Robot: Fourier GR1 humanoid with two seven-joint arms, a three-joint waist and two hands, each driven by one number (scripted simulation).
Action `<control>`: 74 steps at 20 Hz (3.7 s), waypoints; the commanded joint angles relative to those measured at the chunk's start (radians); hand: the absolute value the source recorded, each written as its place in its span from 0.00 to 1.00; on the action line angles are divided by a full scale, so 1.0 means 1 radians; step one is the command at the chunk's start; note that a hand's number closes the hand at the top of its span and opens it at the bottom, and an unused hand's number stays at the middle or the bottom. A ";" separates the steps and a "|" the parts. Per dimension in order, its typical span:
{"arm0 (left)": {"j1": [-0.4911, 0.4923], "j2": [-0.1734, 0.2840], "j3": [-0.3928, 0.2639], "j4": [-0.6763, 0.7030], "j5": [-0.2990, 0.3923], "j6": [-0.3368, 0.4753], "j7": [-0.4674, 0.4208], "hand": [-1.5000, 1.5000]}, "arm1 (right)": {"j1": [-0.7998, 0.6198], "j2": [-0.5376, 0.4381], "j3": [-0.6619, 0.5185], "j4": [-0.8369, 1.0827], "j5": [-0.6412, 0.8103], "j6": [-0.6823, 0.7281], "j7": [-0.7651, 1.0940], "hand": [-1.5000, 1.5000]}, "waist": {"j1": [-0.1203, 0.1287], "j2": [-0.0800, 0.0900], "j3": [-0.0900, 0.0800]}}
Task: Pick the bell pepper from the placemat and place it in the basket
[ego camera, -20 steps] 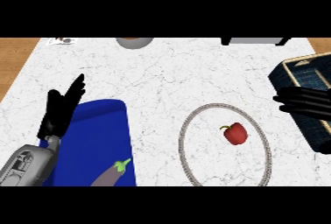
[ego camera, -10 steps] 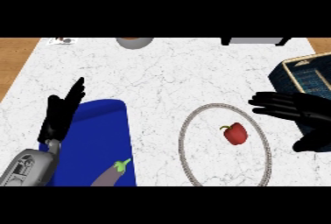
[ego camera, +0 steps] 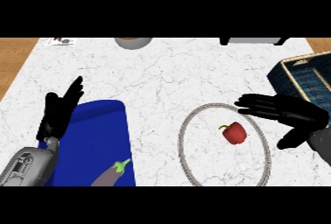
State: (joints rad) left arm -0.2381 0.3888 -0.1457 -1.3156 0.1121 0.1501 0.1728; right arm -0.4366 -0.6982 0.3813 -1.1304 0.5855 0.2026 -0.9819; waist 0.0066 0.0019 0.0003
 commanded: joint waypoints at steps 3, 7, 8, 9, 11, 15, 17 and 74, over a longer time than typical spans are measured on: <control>0.020 -0.024 0.024 -0.013 -0.028 -0.020 0.004 0.50 | -0.008 0.078 0.012 0.030 0.079 0.018 -0.060 0.00 | -0.002 -0.001 0.000; 0.084 -0.022 0.017 -0.114 -0.046 -0.018 0.056 0.50 | -0.024 0.109 0.007 -0.020 0.077 0.067 0.007 0.00 | 0.001 -0.004 0.000; 0.018 -0.041 0.059 0.038 -0.040 -0.048 -0.040 0.50 | 0.013 0.114 0.000 -0.019 0.093 0.029 -0.029 0.00 | -0.007 -0.002 -0.001; 0.010 -0.032 0.035 -0.116 -0.056 -0.008 0.110 0.50 | -0.046 0.124 -0.015 0.094 0.098 0.017 -0.085 0.00 | 0.003 -0.002 0.000; 0.054 -0.061 0.040 -0.079 -0.060 -0.022 0.027 0.50 | 0.019 0.164 0.018 -0.022 0.121 0.038 0.024 0.00 | -0.004 -0.003 0.000; 0.084 -0.025 0.107 -0.010 -0.045 -0.098 -0.071 0.50 | 0.023 0.149 -0.010 -0.012 0.153 0.050 0.003 0.00 | -0.006 -0.002 -0.001; -0.049 -0.067 0.095 -0.002 -0.086 -0.046 0.066 0.50 | 0.007 0.173 -0.009 0.043 0.191 0.028 -0.013 0.00 | -0.008 -0.001 0.000; 0.053 -0.102 0.191 -0.050 -0.145 -0.129 0.033 0.50 | -0.237 0.697 -0.450 -0.926 0.072 0.325 1.693 1.00 | -0.036 -0.017 -0.003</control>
State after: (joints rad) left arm -0.1927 0.2781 0.0308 -1.3794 -0.0434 0.0367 0.2345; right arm -0.5615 -0.0127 -0.0028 -1.8901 0.7228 0.4354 0.5163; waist -0.0373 -0.0185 -0.0017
